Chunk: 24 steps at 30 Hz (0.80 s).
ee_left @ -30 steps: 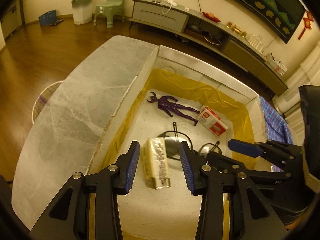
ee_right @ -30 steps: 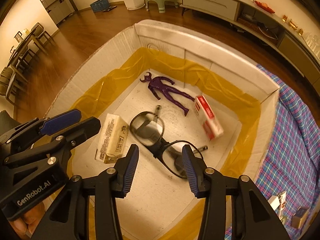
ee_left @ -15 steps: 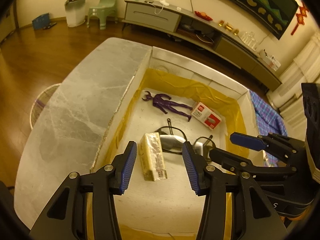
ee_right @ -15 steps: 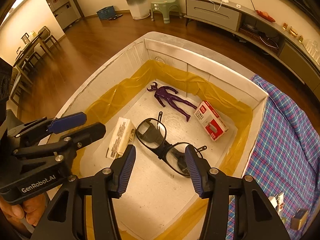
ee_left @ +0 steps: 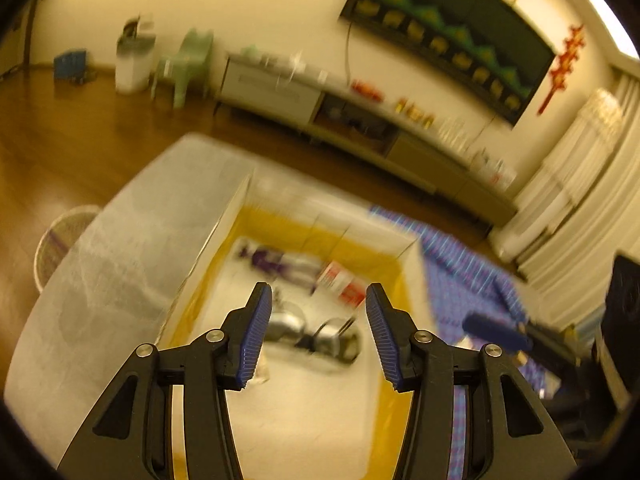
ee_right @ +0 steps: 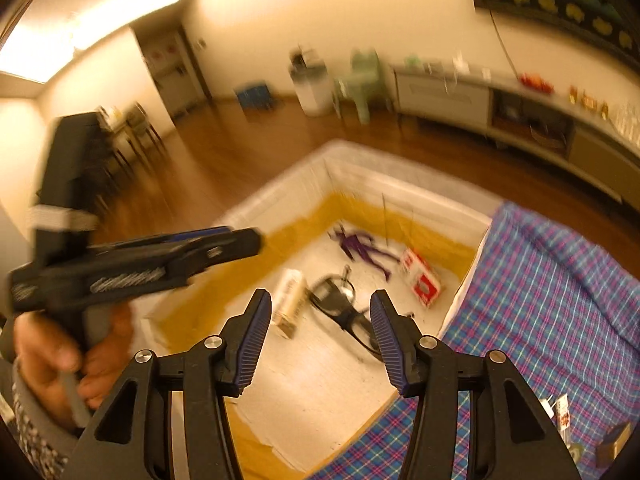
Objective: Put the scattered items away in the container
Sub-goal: 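Open both grippers to drop packet and glasses into the box, then lift away, then move both open grippers back over the items on the bedspread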
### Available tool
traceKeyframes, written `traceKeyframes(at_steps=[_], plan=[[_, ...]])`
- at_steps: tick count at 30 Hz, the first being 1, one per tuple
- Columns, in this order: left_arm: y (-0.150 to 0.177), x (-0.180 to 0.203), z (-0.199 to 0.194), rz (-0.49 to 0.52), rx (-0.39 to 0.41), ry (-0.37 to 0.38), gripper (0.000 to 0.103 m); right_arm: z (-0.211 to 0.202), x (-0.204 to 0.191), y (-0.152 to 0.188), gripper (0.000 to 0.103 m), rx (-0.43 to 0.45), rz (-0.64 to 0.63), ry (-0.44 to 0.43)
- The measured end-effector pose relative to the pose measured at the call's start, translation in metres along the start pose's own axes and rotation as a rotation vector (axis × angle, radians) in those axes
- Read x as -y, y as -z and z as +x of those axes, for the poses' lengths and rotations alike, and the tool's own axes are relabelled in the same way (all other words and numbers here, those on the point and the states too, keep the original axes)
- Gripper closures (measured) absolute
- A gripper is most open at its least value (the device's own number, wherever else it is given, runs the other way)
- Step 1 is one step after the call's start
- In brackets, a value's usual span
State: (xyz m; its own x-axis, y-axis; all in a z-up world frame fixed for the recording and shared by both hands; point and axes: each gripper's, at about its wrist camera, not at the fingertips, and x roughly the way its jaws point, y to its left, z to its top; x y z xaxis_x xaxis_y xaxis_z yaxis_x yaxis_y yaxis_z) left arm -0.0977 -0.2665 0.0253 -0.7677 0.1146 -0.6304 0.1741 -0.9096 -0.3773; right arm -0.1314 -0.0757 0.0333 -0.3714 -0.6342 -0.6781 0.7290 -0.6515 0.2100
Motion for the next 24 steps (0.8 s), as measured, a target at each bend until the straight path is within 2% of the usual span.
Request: traceKeyframes(at_steps=[2,5,9,12,17,21,24], plan=[[0.002,0.014,-0.014,0.008,0.099,0.016,0.051,-0.023,-0.007,0.009,0.05,0.079,-0.024,-0.007],[0.013,0.042,-0.039,0.031,0.271,0.084,0.051,-0.057,-0.017,0.03,0.05,0.196,-0.059,0.0],[0.03,0.079,-0.052,0.098,0.354,0.17,0.051,-0.096,-0.024,0.058,0.05,0.325,-0.11,0.029],[0.044,0.105,-0.052,0.148,0.345,0.242,0.051,-0.121,-0.018,0.079,0.05,0.381,-0.115,0.06],[0.069,0.159,-0.037,0.276,0.265,0.324,0.051,-0.16,0.008,0.117,0.05,0.415,-0.081,0.13],[0.089,0.196,-0.019,0.357,0.181,0.347,0.051,-0.177,0.044,0.152,0.05,0.397,-0.009,0.215],[0.11,0.225,0.003,0.443,0.096,0.335,0.051,-0.187,0.079,0.181,0.05,0.364,0.059,0.334]])
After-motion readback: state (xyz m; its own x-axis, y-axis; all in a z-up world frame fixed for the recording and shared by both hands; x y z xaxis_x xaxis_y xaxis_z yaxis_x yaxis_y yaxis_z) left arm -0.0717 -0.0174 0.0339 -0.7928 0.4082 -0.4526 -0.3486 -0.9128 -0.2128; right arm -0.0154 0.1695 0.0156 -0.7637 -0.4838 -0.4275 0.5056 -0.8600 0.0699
